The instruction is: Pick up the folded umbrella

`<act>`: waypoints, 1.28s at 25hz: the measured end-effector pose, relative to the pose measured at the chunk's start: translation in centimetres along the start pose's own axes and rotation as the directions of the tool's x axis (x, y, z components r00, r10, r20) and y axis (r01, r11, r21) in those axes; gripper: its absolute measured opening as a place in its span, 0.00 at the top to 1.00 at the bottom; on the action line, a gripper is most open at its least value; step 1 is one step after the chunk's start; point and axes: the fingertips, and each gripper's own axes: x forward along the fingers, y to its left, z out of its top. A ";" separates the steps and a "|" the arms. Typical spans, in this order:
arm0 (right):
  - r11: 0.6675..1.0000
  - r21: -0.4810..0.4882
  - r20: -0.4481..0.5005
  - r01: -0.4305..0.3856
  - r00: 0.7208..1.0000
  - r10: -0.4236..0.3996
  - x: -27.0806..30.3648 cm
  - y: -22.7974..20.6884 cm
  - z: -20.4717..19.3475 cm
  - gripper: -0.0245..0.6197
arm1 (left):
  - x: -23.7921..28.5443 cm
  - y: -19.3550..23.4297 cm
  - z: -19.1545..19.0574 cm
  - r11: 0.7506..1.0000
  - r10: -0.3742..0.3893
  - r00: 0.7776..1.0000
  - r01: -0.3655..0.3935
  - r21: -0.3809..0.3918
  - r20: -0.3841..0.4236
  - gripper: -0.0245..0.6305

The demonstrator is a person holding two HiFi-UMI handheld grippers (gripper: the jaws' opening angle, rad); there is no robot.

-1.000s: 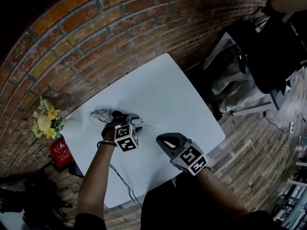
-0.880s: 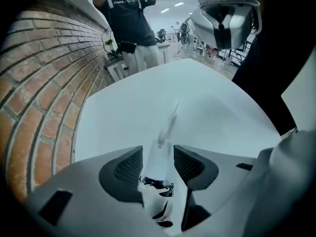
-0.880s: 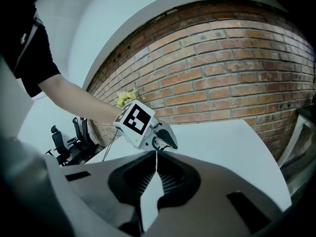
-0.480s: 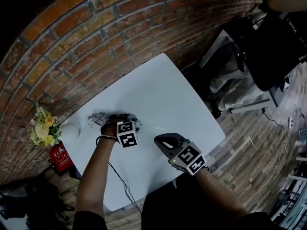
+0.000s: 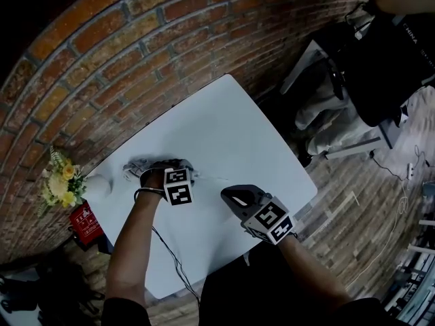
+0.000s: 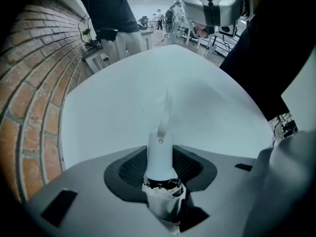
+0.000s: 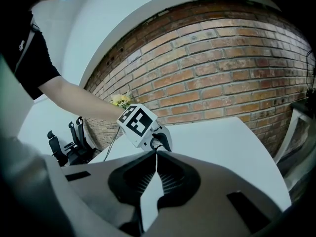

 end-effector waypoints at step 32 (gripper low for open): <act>0.989 -0.108 0.041 -0.105 0.993 0.110 0.3 3.8 3.8 0.93 | -19.5 4.0 -7.3 0.725 0.600 0.785 -0.452 -0.520 0.154 0.72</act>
